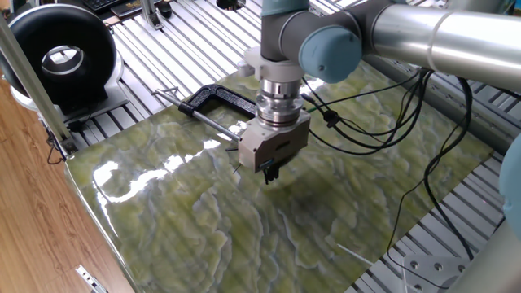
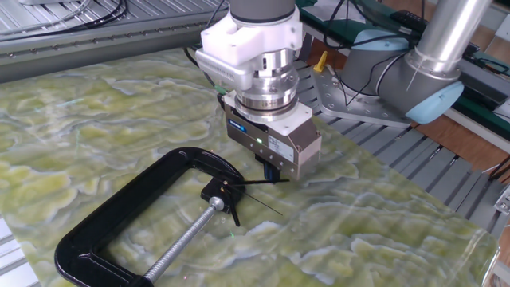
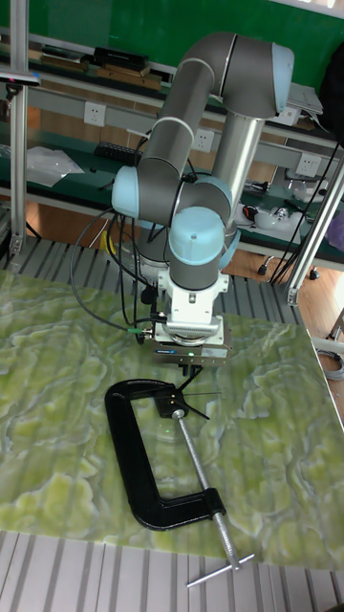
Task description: Turn the hands of a clock
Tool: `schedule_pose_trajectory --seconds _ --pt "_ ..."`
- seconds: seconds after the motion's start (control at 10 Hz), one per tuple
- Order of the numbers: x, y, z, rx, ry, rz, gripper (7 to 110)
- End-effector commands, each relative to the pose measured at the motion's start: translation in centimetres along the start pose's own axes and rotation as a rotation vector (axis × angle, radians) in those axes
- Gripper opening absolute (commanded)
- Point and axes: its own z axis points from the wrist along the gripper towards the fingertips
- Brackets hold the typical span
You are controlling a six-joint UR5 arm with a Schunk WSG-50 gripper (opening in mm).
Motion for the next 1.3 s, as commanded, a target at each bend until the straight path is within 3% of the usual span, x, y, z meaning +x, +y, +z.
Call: schedule_pose_trajectory --seconds 0.0,0.1,0.3,0.7,1.2 --pt "-1.0 1.6 0.1 -0.010 -0.013 0.025 7" --pt "-1.4 2.0 -0.1 -0.012 -0.021 0.027 7" --pt "-2.2 1.8 -0.9 0.037 -0.030 0.034 7" --pt "-3.7 4.4 -1.6 -0.002 -0.045 0.039 7" --pt "-5.5 5.2 -1.1 0.003 -0.060 0.047 7"
